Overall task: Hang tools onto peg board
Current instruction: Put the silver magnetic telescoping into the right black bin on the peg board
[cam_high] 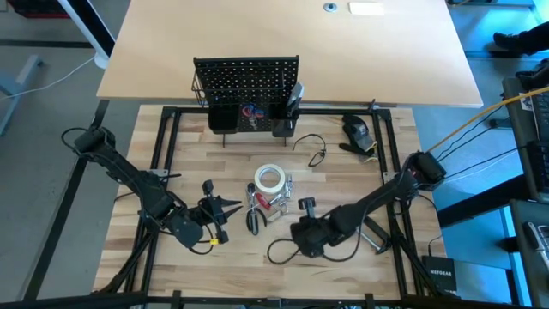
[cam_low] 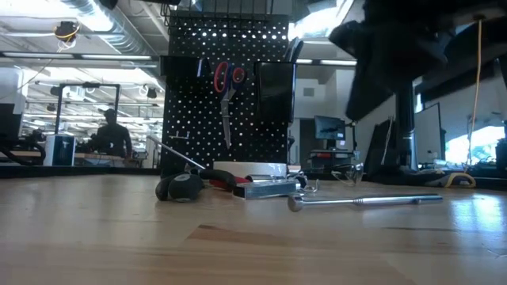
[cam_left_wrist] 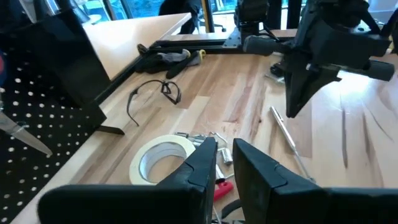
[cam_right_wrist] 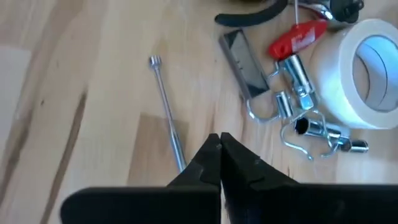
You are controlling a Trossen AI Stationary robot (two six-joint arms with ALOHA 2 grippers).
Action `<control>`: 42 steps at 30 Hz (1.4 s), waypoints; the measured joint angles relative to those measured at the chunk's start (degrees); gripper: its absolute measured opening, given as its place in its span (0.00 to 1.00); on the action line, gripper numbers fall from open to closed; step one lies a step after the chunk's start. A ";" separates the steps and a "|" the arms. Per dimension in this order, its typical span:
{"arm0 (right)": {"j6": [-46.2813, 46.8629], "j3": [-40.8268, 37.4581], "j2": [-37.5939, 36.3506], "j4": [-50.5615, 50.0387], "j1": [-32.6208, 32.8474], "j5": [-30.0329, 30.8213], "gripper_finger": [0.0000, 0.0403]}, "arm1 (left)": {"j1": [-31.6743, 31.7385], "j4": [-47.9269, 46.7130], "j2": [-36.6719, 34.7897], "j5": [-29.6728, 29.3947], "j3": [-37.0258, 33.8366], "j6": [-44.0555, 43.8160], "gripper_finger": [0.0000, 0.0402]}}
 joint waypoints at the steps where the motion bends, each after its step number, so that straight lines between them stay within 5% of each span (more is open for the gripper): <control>1: 0.70 -0.06 0.02 -0.65 0.19 0.77 0.01 | 0.00 0.01 0.00 0.21 0.00 -0.18 0.11; 7: 7.24 -2.61 -0.03 0.49 -0.33 -0.45 0.08 | 0.07 0.01 0.00 0.36 0.00 -0.86 0.11; 14: 3.31 -5.85 0.91 12.11 -1.53 -9.29 0.23 | 0.92 -0.04 0.00 0.75 0.00 -1.31 0.11; 22: -1.23 -5.98 6.06 18.96 -3.84 -11.21 0.34 | 1.29 -0.08 0.00 2.32 0.00 -1.48 0.11; 29: -1.19 -5.83 9.07 19.19 -6.16 -17.95 0.28 | 1.29 -0.30 0.02 2.32 -0.02 -1.48 0.11; 38: -3.01 -5.70 10.66 18.80 -6.77 -17.81 0.03 | 1.29 -0.52 0.56 2.32 -0.02 -1.59 0.11; 42: -3.85 -5.74 10.75 18.51 -6.64 -16.58 0.04 | 1.29 -0.48 0.79 2.32 -0.02 -1.58 0.11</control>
